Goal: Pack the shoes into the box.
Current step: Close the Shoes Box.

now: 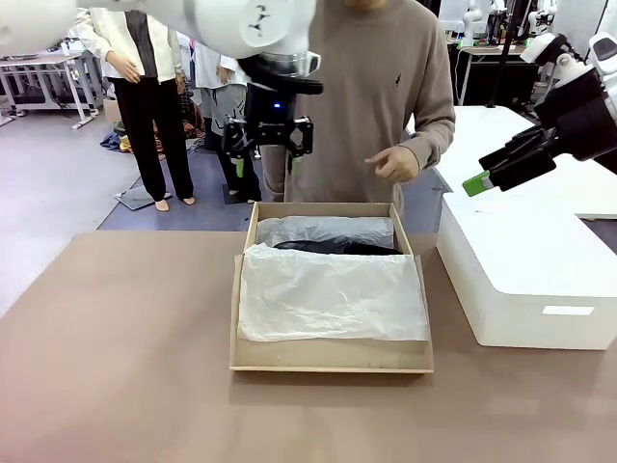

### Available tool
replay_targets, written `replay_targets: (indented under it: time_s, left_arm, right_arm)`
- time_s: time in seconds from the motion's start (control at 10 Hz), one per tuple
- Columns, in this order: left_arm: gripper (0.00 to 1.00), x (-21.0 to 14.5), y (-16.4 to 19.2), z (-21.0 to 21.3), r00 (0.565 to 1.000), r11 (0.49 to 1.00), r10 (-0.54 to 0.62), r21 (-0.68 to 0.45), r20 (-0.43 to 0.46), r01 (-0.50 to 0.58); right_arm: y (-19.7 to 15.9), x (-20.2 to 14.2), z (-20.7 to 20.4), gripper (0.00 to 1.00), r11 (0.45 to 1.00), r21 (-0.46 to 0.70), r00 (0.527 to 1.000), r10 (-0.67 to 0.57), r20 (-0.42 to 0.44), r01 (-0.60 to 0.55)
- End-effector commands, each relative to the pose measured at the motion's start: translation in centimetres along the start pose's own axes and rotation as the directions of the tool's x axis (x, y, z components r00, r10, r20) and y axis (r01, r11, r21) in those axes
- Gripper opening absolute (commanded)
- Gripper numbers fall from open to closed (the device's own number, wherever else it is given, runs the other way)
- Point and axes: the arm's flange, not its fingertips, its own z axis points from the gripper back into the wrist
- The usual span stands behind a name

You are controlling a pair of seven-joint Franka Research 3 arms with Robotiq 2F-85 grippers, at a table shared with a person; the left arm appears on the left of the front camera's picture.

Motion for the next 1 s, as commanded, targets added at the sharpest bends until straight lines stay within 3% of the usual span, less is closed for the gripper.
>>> replay_targets:
  time_s: [0.0, 0.1, 0.2, 0.3, 0.9]
  left_arm:
    - [1.0, -1.0, 4.2, -1.4, 0.986, 0.986, -0.169, -0.005, 0.005, 0.169]
    - [1.0, -1.0, 5.2, -1.6, 0.966, 0.967, -0.252, 0.03, 0.047, 0.251]
    - [1.0, -0.7, 5.5, -1.3, 0.956, 0.957, -0.286, -0.021, 0.071, 0.288]
    - [1.0, 0.2, 3.2, -0.7, 0.985, 0.985, -0.173, 0.011, 0.009, 0.173]
    - [1.0, 0.2, 3.2, -0.7, 0.985, 0.985, -0.173, 0.011, 0.009, 0.173]
  right_arm:
    - [-0.1, 0.0, 0.0, 1.0, 1.0, 0.0, 1.0, -0.001, 0.004, 0.001]
    - [-0.1, 0.0, 0.0, 1.0, 1.0, 0.0, 1.0, -0.001, 0.004, 0.001]
    - [-0.1, 0.0, 0.0, 1.0, 1.0, 0.0, 1.0, -0.001, 0.004, 0.001]
    - [-0.1, 0.0, 0.0, 1.0, 1.0, 0.0, 1.0, -0.001, 0.004, 0.001]
    - [-0.1, 0.0, 0.0, 1.0, 1.0, 0.0, 1.0, -0.001, 0.004, 0.001]
